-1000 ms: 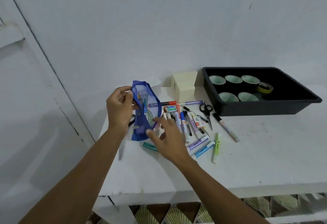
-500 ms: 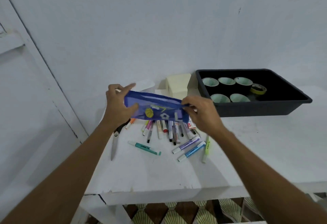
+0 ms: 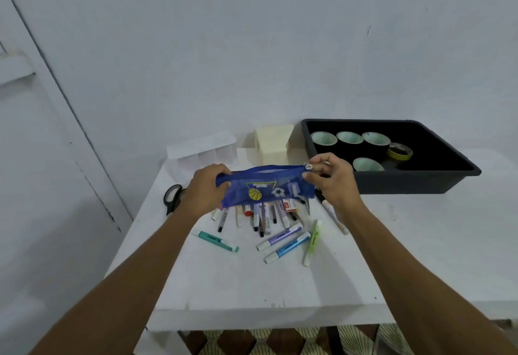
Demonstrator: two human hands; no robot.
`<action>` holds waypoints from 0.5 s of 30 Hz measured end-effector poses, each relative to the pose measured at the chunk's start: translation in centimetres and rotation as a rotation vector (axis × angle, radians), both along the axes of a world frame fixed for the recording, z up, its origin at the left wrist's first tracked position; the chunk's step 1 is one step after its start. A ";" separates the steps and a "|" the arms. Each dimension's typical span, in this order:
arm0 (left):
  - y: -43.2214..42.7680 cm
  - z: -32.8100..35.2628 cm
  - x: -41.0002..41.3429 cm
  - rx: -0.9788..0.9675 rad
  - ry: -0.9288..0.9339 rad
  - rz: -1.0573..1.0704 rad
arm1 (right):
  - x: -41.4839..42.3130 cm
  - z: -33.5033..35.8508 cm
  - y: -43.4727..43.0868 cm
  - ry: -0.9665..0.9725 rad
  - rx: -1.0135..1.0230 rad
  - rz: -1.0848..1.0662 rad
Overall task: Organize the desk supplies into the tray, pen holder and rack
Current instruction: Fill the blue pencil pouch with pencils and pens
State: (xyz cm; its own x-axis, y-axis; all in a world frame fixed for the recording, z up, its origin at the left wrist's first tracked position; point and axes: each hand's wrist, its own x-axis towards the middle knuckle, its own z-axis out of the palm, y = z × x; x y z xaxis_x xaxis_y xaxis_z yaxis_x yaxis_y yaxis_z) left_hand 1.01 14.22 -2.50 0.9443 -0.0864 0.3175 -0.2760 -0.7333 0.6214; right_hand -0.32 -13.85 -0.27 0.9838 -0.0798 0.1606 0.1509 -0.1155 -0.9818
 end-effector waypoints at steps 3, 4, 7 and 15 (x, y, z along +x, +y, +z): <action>-1.0 0.1 -0.1 0.048 -0.058 0.064 | -0.2 0.0 0.2 -0.016 0.127 -0.023; -1.6 0.5 -0.3 0.056 -0.100 0.064 | -0.2 0.0 0.5 -0.022 0.135 -0.019; -4.5 2.4 -1.0 0.009 -0.166 -0.033 | -0.2 0.1 1.1 -0.045 0.127 0.010; -10.3 5.1 -1.8 -0.038 -0.140 -0.192 | -0.4 0.3 1.4 -0.145 -0.003 0.052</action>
